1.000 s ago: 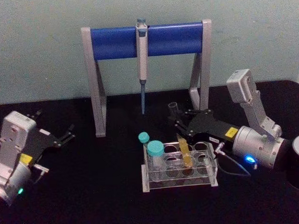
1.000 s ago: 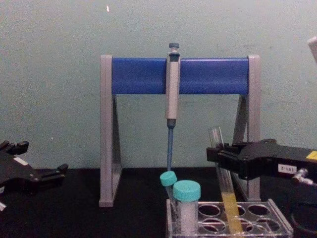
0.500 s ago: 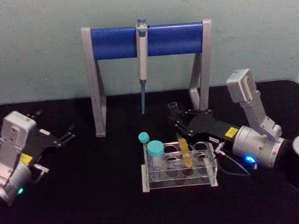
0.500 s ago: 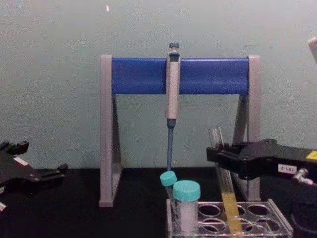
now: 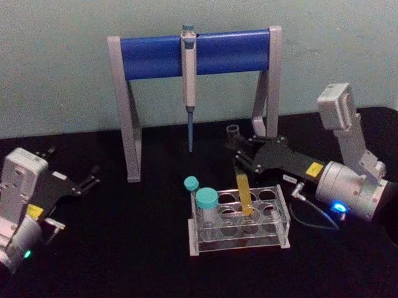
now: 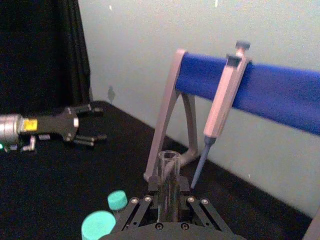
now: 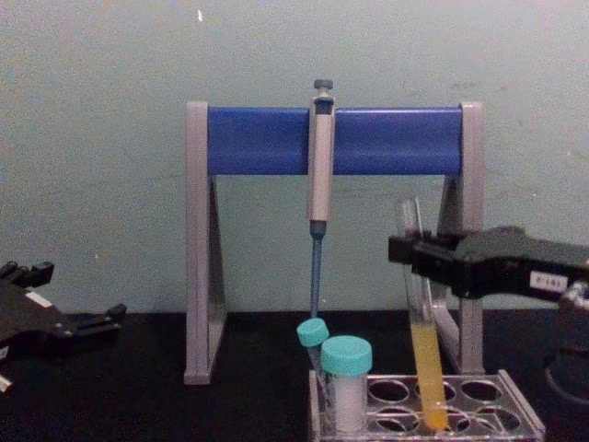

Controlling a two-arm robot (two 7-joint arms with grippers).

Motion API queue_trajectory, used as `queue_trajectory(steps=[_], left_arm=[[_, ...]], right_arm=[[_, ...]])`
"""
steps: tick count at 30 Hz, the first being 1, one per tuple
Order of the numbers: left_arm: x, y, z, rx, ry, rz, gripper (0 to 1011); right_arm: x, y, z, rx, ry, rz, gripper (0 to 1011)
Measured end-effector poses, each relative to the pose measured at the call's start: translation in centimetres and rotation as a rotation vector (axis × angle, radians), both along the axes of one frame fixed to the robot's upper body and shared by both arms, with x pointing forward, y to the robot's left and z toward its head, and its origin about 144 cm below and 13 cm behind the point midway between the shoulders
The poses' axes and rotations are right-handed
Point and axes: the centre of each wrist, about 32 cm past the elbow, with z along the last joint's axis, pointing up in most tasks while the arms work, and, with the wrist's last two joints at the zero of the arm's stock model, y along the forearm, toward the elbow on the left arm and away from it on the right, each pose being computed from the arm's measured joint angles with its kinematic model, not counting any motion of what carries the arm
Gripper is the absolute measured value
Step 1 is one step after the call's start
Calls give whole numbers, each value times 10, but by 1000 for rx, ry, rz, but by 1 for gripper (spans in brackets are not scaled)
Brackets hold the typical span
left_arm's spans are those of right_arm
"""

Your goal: Pick up the test tube from the test tube rack, shake it, then place it back into the test tube rack.

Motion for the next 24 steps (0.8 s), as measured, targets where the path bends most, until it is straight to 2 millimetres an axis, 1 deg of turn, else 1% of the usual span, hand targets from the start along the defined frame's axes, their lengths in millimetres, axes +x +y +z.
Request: queue_trajectory(steps=[4, 11, 18, 24], left_arm=[[0, 0, 0, 0, 0, 0, 1001], [0, 0, 0, 0, 0, 0, 1001], [0, 0, 0, 0, 0, 0, 1001], [0, 0, 0, 0, 0, 0, 1001]], right_arm=[[-5, -2, 9, 37, -38, -4, 223], [-11, -6, 17, 103, -114, -26, 223], [-13, -9, 16, 147, -164, -66, 223], [-13, -10, 12, 141, -182, -88, 223]])
